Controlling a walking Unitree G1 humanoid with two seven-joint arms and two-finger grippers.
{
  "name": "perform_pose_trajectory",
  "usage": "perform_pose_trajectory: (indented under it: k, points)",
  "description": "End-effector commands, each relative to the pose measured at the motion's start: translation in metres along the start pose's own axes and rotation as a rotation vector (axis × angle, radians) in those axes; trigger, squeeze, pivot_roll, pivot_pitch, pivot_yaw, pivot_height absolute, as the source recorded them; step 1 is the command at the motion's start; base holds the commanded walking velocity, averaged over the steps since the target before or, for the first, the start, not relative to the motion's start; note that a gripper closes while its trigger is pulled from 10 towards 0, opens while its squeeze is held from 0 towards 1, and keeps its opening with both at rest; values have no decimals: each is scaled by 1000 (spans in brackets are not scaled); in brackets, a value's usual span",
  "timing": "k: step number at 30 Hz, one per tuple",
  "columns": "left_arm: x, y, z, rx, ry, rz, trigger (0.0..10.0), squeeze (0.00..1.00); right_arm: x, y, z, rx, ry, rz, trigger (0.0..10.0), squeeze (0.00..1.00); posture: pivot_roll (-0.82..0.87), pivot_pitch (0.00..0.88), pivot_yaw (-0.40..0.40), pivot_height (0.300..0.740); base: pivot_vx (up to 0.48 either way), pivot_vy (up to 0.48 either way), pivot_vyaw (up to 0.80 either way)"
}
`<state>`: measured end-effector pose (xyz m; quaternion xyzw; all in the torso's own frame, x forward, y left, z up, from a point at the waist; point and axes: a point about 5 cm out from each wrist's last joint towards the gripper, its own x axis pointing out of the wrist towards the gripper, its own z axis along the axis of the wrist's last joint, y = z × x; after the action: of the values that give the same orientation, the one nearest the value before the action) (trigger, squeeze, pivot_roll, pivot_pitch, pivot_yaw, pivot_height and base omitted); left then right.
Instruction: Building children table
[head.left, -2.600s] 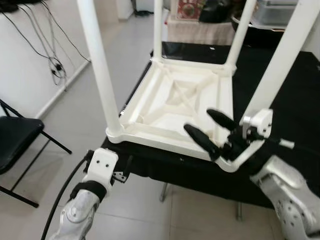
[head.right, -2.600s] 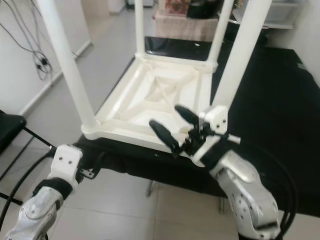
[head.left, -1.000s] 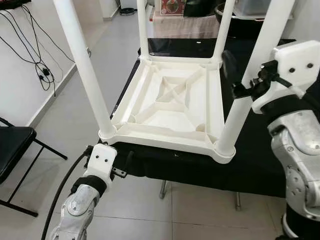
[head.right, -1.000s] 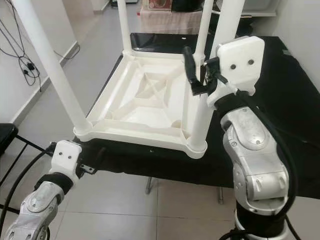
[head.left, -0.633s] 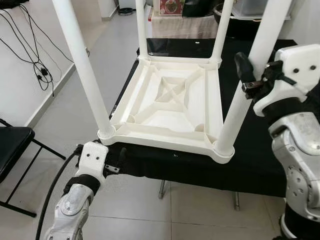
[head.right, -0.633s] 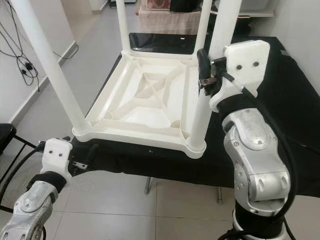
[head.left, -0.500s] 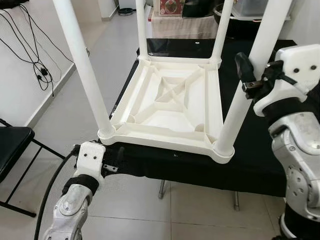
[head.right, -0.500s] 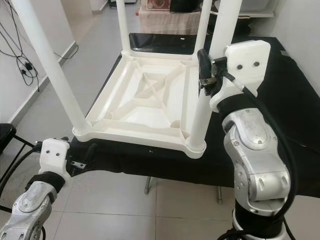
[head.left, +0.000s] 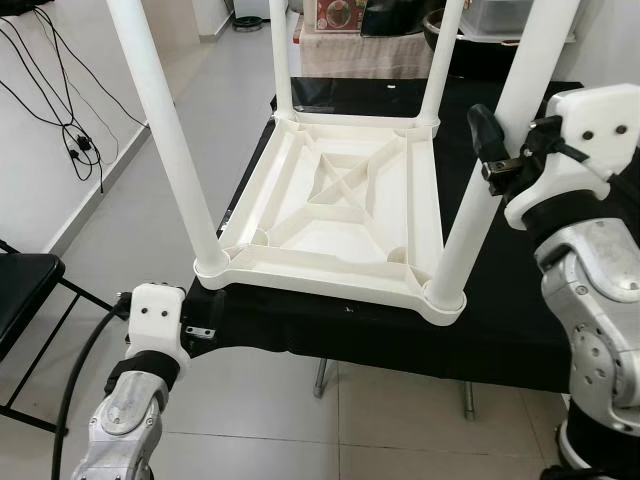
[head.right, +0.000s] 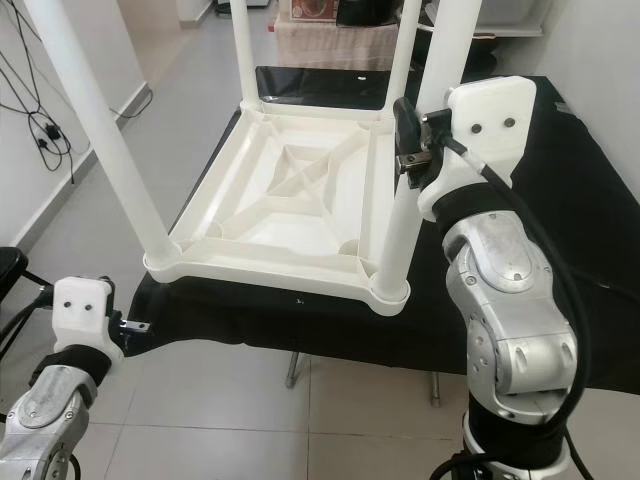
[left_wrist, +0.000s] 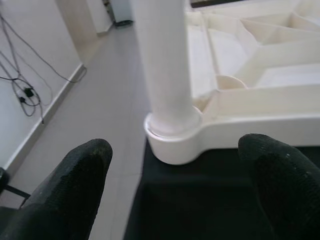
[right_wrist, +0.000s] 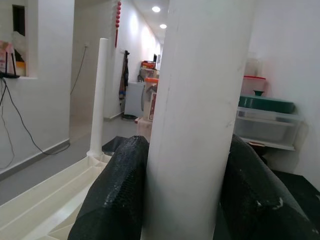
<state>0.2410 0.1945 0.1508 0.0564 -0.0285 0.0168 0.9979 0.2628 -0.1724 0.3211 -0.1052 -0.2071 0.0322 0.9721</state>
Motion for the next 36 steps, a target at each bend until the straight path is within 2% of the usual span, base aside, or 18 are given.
perform_pose_trajectory:
  k: [1,5,11,13,19,24,27,28,31,36]
  points:
    - [1,7,4,2,-8,18,10000,0,2,2,-7,-3,51,24,10000,0,-51,133,-27,740,0,0,0]
    - [7,15,11,3,-34,36,10000,0,2,2,-7,1,53,23,10000,0,-51,134,-27,740,0,0,0]
    - [16,25,4,-10,-20,40,10000,0,4,3,-7,12,51,24,10000,0,-57,137,-28,740,0,0,0]
    - [25,28,2,-44,-18,35,10000,0,4,4,-6,18,49,27,10000,0,-60,138,-28,740,0,0,0]
    - [41,35,-3,-57,-20,18,10000,0,4,4,-4,28,43,29,10000,0,-74,143,-27,740,0,0,0]
    - [44,36,-4,-57,-20,7,10000,0,4,4,-3,29,41,29,10000,0,-78,145,-26,740,0,0,0]
    - [63,37,-10,-120,-8,-9,10000,0,3,4,-1,34,34,29,10000,0,-93,151,-25,740,0,0,0]
    - [63,37,-10,-120,-8,-9,10000,0,3,4,-1,34,34,29,10000,0,-93,151,-25,740,0,0,0]
    - [77,32,-15,-133,2,-31,10000,0,3,7,1,41,28,40,10000,0,-104,152,-24,740,0,0,0]
    - [91,27,-13,-136,-9,-56,10000,0,1,9,4,51,27,58,10000,0,-122,166,-27,740,0,0,0]
